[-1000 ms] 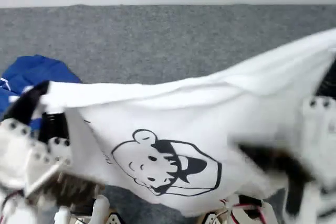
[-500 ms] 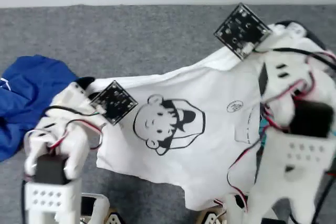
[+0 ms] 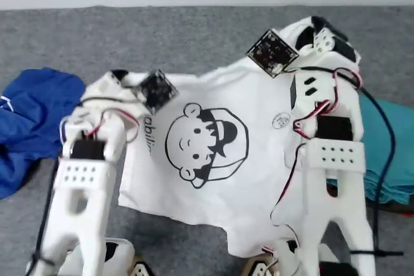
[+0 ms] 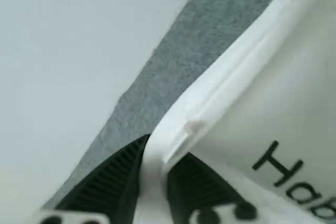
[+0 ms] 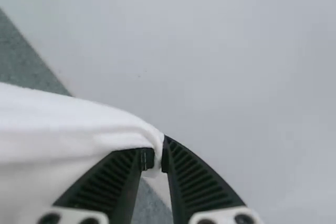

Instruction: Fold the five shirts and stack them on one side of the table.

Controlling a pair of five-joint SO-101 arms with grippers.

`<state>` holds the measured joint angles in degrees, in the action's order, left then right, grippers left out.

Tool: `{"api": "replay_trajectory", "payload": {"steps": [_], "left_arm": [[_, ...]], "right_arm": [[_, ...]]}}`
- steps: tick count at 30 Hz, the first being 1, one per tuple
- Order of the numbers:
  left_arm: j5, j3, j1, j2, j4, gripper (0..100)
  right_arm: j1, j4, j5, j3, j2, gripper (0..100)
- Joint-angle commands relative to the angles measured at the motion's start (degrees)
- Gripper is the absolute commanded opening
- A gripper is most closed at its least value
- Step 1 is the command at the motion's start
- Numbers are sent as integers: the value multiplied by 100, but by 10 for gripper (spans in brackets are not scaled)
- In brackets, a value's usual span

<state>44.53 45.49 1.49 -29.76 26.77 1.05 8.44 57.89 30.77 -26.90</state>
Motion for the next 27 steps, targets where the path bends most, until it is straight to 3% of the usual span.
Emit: {"api": "replay_trajectory", "payload": {"steps": [1,14,27], "left_arm": [[70,-1042,158,853,-448,15],[79,-3495,308,3130,-440,14],[712,-3723,325,3288,1231,15]], "right_arm": [[-22,-699,70,-211,374,10],[-40,-1174,70,-2541,2782,10],[-13,-1147,457,-3051,3231,10]]}}
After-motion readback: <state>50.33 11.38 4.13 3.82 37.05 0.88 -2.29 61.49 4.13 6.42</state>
